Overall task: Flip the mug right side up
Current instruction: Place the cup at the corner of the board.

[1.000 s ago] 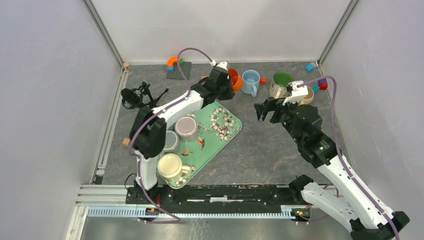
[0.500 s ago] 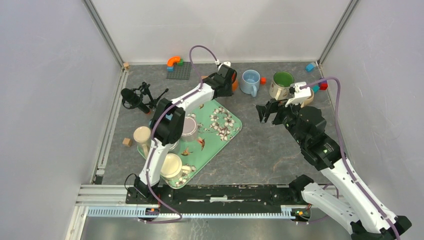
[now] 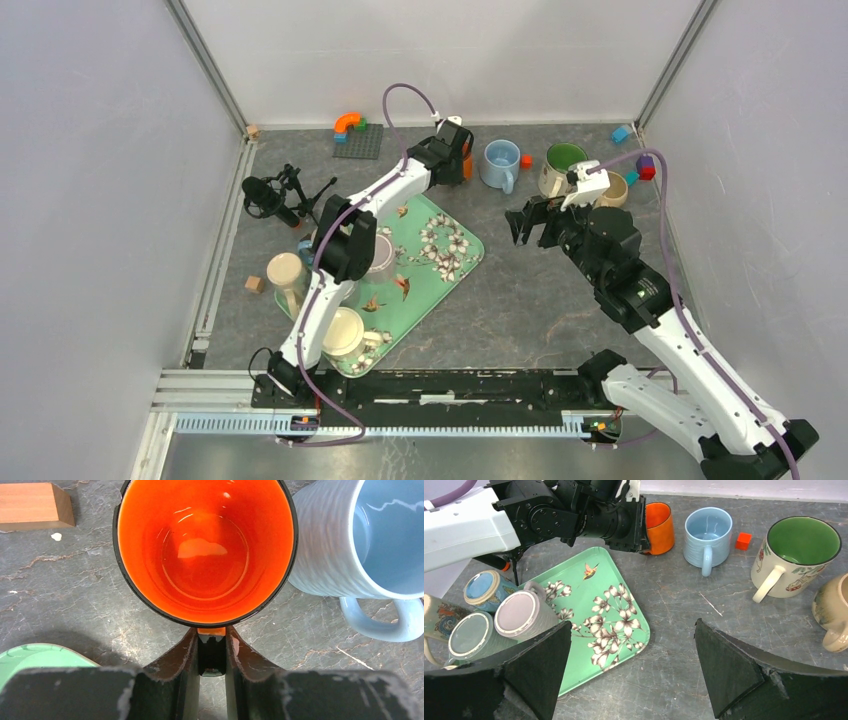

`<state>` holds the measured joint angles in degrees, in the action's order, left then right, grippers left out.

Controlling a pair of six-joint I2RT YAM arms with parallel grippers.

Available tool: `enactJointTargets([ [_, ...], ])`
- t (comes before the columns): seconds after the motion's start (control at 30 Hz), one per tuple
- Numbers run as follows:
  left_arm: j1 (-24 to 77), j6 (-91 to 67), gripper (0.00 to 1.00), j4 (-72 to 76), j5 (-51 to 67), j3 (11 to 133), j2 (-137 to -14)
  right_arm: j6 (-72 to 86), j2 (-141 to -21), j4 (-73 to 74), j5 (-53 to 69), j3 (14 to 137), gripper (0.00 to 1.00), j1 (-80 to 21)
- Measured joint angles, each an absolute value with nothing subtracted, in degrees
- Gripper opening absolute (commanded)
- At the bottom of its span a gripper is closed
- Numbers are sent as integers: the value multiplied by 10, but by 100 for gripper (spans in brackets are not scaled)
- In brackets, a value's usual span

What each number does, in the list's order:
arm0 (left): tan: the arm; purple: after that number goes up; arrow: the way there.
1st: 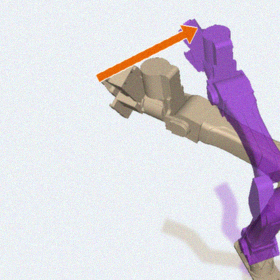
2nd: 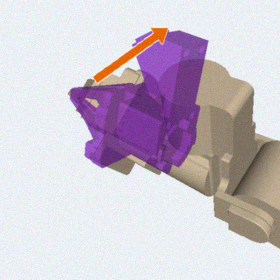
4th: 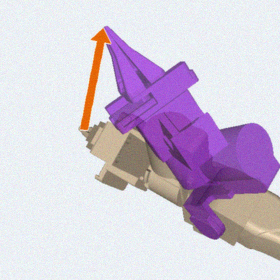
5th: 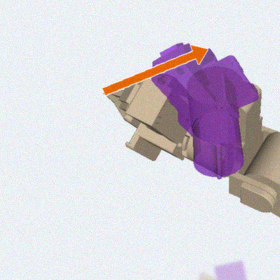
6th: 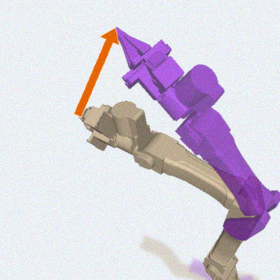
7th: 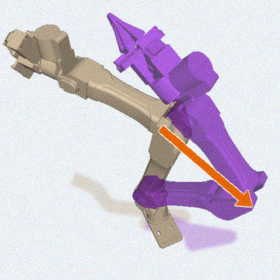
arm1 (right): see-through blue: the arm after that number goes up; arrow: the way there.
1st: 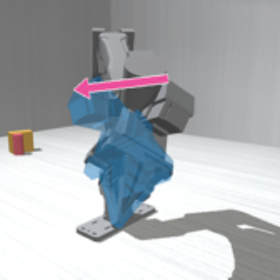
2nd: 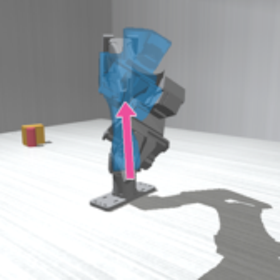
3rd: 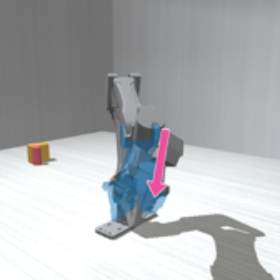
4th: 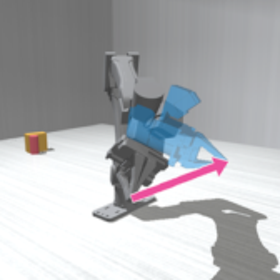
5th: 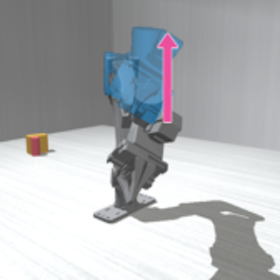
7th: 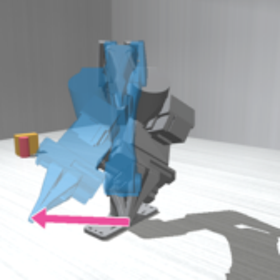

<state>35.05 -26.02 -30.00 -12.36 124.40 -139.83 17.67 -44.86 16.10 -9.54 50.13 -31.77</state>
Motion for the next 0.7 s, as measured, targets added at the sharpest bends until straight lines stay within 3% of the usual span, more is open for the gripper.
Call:
enactJointTargets([
  [0.07, 350, -259, 13, -303, -124, 1251, -1401, 177, -452, 158, -92, 501, 98, -318],
  [0.27, 350, -258, 46, -311, -119, 1260, -1405, 177, -456, 155, -90, 501, 98, -318],
  [0.53, 350, -253, 59, -311, -114, 1265, -1405, 177, -456, 151, -90, 500, 98, -318],
  [0.7, 350, -250, 73, -312, -113, 1265, -1404, 177, -455, 151, -90, 500, 98, -318],
])
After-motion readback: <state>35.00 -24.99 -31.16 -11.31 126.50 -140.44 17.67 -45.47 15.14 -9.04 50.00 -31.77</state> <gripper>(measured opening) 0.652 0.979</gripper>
